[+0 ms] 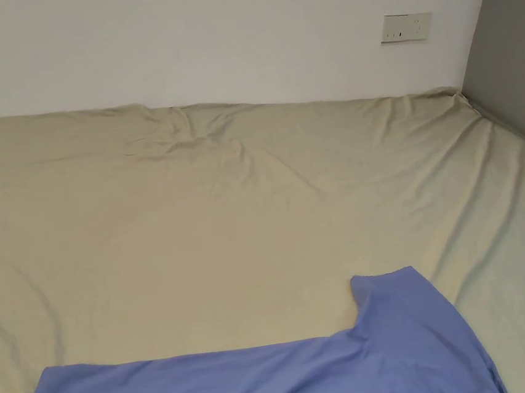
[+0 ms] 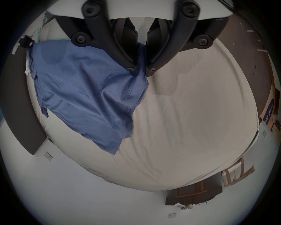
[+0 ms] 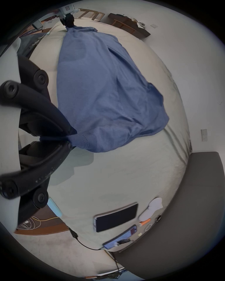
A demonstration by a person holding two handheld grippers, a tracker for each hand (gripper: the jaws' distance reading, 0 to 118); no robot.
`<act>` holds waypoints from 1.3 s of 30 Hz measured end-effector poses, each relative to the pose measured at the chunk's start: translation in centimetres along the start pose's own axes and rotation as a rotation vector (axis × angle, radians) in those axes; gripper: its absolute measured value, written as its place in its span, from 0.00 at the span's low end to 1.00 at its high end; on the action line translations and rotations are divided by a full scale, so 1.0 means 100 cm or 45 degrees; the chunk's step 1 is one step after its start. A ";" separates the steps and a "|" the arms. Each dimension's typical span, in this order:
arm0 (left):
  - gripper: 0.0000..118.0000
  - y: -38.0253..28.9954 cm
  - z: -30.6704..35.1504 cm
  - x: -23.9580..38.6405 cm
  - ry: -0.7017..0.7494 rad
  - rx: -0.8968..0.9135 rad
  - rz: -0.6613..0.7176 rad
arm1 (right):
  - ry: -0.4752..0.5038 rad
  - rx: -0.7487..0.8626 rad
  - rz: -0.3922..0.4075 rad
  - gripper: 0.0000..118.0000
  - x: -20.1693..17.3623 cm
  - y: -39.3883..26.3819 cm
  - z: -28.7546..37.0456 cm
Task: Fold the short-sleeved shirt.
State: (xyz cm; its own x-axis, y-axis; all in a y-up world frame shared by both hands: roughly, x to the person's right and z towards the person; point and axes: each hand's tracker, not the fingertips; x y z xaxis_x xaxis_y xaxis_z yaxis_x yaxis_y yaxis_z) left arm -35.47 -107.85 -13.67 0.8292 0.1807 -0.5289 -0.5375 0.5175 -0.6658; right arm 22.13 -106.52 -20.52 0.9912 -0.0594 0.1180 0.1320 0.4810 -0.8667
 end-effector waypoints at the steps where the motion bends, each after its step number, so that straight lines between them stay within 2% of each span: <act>1: 0.07 -0.001 -0.002 -0.001 -0.005 -0.002 0.012 | 0.001 -0.002 -0.009 0.06 0.000 -0.002 -0.005; 2: 0.07 -0.001 -0.003 -0.001 -0.012 -0.003 0.020 | -0.005 0.010 -0.027 0.07 0.000 -0.003 -0.009; 3: 0.07 -0.001 -0.004 -0.001 -0.020 0.002 0.029 | -0.019 0.016 -0.048 0.12 0.001 -0.003 -0.013; 4: 0.16 0.000 -0.004 0.000 -0.018 0.002 0.031 | -0.048 0.008 -0.059 0.35 0.001 -0.004 -0.016; 5: 0.33 0.001 -0.004 -0.001 -0.007 0.000 0.025 | -0.065 0.029 -0.062 0.58 0.002 -0.005 -0.018; 6: 0.57 0.002 -0.002 -0.003 0.001 0.001 0.018 | -0.055 0.052 -0.068 0.66 0.004 -0.006 -0.013; 7: 0.74 0.004 0.004 -0.004 0.007 0.009 0.020 | -0.059 0.048 -0.070 0.70 0.005 -0.003 -0.008; 8: 0.74 0.006 0.017 -0.004 -0.006 0.040 0.027 | -0.060 0.049 -0.074 0.70 0.006 0.000 -0.001; 9: 0.68 0.011 0.028 -0.005 -0.035 0.101 0.053 | -0.054 0.075 -0.073 0.70 0.006 0.003 0.010; 11: 0.30 0.023 0.045 -0.005 -0.034 0.196 0.105 | -0.022 0.202 -0.056 0.65 0.005 0.014 0.030; 12: 0.13 0.030 0.052 -0.006 -0.010 0.240 0.100 | -0.001 0.249 -0.050 0.57 0.004 0.021 0.039; 13: 0.04 0.037 0.056 -0.003 0.008 0.284 0.093 | 0.018 0.291 -0.053 0.38 0.001 0.027 0.047; 15: 0.01 0.051 0.063 0.007 0.010 0.363 0.033 | 0.039 0.355 -0.047 0.02 -0.005 0.041 0.058; 17: 0.00 0.065 0.058 0.017 -0.007 0.404 -0.015 | 0.043 0.395 -0.017 0.01 -0.015 0.049 0.059; 20: 0.00 0.094 0.036 0.027 -0.058 0.415 -0.053 | 0.085 0.405 0.053 0.01 -0.031 0.060 0.057; 23: 0.00 0.128 0.005 0.046 -0.109 0.426 -0.095 | 0.171 0.342 0.054 0.01 -0.042 0.064 0.044; 25: 0.00 0.151 -0.024 0.056 -0.139 0.403 -0.137 | 0.184 0.314 0.048 0.01 -0.048 0.066 0.039; 29: 0.00 0.187 -0.086 0.078 -0.203 0.325 -0.233 | 0.121 0.243 0.088 0.01 -0.055 0.069 0.025; 33: 0.02 0.206 -0.135 0.089 -0.187 0.170 -0.286 | 0.083 0.214 0.123 0.01 -0.060 0.076 0.025; 34: 0.13 0.206 -0.141 0.089 -0.196 0.147 -0.316 | 0.079 0.212 0.124 0.01 -0.060 0.078 0.025; 37: 0.61 0.199 -0.153 0.088 -0.240 0.117 -0.397 | 0.060 0.209 0.112 0.01 -0.056 0.084 0.023; 38: 0.66 0.196 -0.157 0.087 -0.244 0.111 -0.421 | 0.060 0.209 0.110 0.01 -0.056 0.087 0.022; 39: 0.67 0.193 -0.161 0.088 -0.232 0.094 -0.437 | 0.062 0.211 0.107 0.01 -0.056 0.089 0.020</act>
State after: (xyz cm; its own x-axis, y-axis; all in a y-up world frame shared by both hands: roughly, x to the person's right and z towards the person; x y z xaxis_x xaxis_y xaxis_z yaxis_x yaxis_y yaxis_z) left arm -41.01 -109.71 -39.62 0.9761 0.1284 -0.1755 -0.2169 0.6313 -0.7445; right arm 17.76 -100.17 -27.89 0.9983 -0.0538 0.0215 0.0503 0.6230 -0.7806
